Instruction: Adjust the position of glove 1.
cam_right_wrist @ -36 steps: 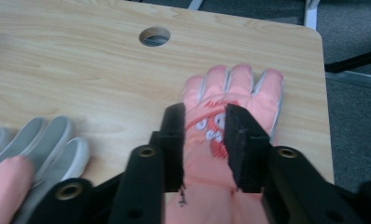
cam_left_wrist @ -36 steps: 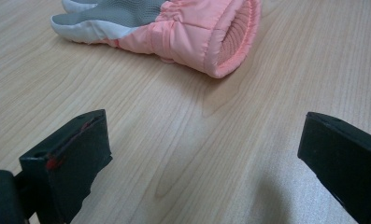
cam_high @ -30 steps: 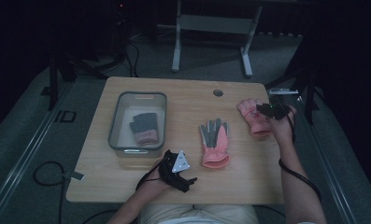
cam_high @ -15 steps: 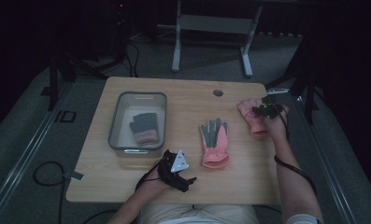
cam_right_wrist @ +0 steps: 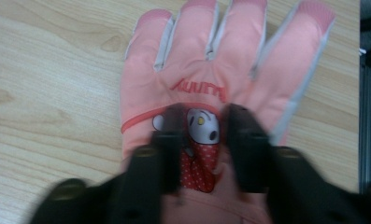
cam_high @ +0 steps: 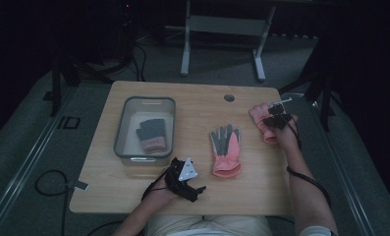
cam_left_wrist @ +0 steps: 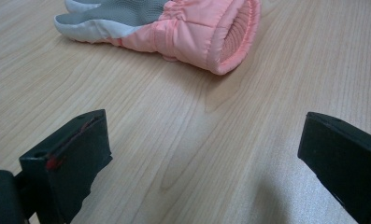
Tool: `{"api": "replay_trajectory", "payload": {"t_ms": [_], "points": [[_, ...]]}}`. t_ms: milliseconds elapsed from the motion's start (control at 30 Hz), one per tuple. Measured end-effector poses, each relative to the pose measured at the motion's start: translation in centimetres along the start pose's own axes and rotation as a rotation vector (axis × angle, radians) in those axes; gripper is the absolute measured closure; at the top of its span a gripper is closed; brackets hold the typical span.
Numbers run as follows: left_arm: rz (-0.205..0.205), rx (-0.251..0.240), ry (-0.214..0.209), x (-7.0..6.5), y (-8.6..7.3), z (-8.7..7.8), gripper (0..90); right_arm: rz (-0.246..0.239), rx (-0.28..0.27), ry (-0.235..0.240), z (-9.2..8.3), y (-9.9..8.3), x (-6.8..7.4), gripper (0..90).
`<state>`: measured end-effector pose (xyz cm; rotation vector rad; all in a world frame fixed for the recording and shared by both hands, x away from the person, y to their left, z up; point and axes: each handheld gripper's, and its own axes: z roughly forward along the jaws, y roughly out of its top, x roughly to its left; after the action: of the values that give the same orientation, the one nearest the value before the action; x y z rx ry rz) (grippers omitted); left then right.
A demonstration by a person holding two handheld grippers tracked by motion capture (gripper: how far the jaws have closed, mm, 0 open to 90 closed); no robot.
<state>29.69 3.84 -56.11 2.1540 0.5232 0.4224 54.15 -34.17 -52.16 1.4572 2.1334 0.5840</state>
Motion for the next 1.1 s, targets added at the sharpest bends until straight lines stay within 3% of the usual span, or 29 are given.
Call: {"api": "replay_trajectory", "payload": {"t_ms": [33, 167, 233, 267, 300, 367, 400, 467, 533, 800, 933, 1100], "points": [[0.002, -0.001, 0.0, 0.0, 0.0, 0.0, 2.0, 0.022, 0.013, -0.007, -0.5, 0.5, -0.1, 84.0], [-0.004, -0.001, 0.0, 0.0, 0.0, 0.0, 2.0, 0.08, 0.008, 0.008, -1.6, 0.9, -0.6, 85.7], [-0.005, -0.005, 0.0, 0.1, 0.0, -0.1, 2.0, 0.118, -0.023, 0.004, -3.6, 0.8, -0.9, 86.0], [-0.005, -0.005, 0.0, 0.1, 0.0, -0.1, 2.0, 0.118, -0.023, 0.004, -3.6, 0.8, -0.9, 86.0], [-0.006, -0.004, 0.004, 0.1, 0.0, -0.1, 2.0, 0.123, -0.054, 0.005, -5.1, 0.6, -0.9, 86.1], [-0.008, -0.005, 0.002, 0.1, 0.0, -0.1, 2.0, 0.126, -0.063, 0.001, -5.7, 0.5, -0.8, 86.2], [-0.006, -0.003, 0.005, 0.1, 0.0, 0.0, 2.0, 0.127, -0.089, 0.006, -7.6, 0.2, -0.5, 86.2], [-0.006, -0.002, 0.005, 0.1, 0.0, 0.0, 2.0, 0.129, -0.099, 0.008, -8.2, 0.1, -0.5, 86.3], [-0.007, -0.003, 0.012, 0.1, 0.1, 0.0, 2.0, 0.142, -0.126, 0.027, -10.8, -0.5, -0.2, 86.2], [-0.011, 0.001, 0.024, 0.1, 0.0, -0.2, 2.0, 0.159, -0.169, 0.025, -16.5, -2.5, 0.4, 86.2], [-0.009, 0.005, 0.025, 0.0, 0.0, -0.1, 2.0, 0.15, -0.168, 0.017, -17.6, -4.3, 1.5, 86.1], [-0.012, 0.003, 0.028, 0.0, 0.0, -0.2, 2.0, 0.151, -0.133, 0.024, -16.6, -6.7, 2.8, 86.1]]}}
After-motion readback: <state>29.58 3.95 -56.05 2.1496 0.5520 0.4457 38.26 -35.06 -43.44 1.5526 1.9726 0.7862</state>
